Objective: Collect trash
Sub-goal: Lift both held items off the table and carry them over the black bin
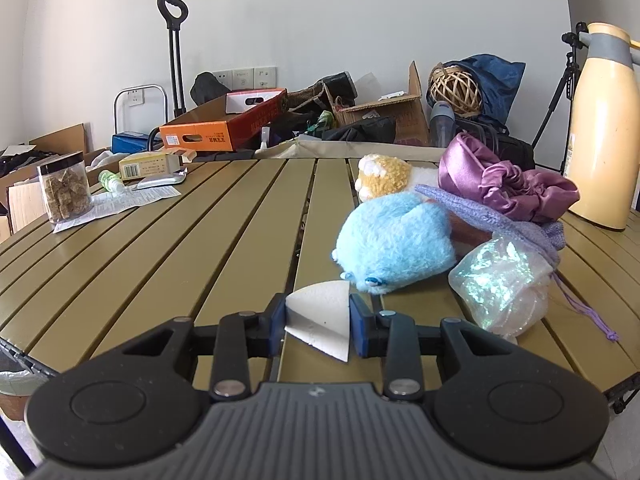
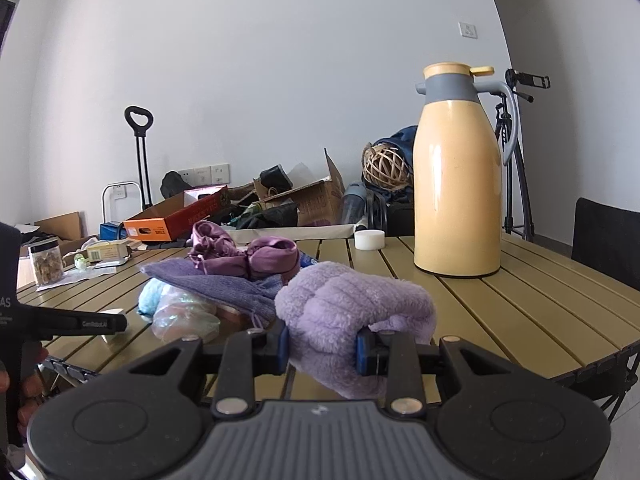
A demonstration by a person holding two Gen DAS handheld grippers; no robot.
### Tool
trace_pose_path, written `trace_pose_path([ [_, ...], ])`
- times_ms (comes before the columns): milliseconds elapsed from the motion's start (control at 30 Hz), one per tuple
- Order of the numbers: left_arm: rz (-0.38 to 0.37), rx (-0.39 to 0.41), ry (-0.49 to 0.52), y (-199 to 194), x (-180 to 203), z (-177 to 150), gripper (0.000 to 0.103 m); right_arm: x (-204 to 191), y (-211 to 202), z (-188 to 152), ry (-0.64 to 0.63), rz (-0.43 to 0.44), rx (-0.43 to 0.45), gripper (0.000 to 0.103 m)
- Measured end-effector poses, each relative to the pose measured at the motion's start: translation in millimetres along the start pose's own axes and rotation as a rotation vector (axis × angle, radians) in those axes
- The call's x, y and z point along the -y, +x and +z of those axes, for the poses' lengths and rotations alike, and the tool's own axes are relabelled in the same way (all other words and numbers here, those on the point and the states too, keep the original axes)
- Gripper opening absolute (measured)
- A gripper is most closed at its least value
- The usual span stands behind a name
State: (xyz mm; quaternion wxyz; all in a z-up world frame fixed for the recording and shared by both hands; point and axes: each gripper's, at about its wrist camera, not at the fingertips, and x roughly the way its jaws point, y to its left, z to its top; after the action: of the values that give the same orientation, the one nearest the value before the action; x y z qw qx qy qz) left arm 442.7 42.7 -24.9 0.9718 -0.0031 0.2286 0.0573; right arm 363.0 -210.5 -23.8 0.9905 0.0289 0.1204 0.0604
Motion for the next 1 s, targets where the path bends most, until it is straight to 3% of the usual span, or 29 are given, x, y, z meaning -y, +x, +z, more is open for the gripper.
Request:
trace_pose_path([
  [333,-0.028,0.058,-0.002,-46,-3,-5,0.034,-4,-30,-12,0.004,0.015,-0.018,0.029],
  [667,-0.093,0.061,-0.032,-98,-10,-21,0.034,-11,-59,-24,-0.007,0.030,-0.048,0.029],
  [1000,-0.137,0.060,0.002,-145,-4,-44,0.034,-27,-85,-41,-0.024,0.095,-0.110,0.029],
])
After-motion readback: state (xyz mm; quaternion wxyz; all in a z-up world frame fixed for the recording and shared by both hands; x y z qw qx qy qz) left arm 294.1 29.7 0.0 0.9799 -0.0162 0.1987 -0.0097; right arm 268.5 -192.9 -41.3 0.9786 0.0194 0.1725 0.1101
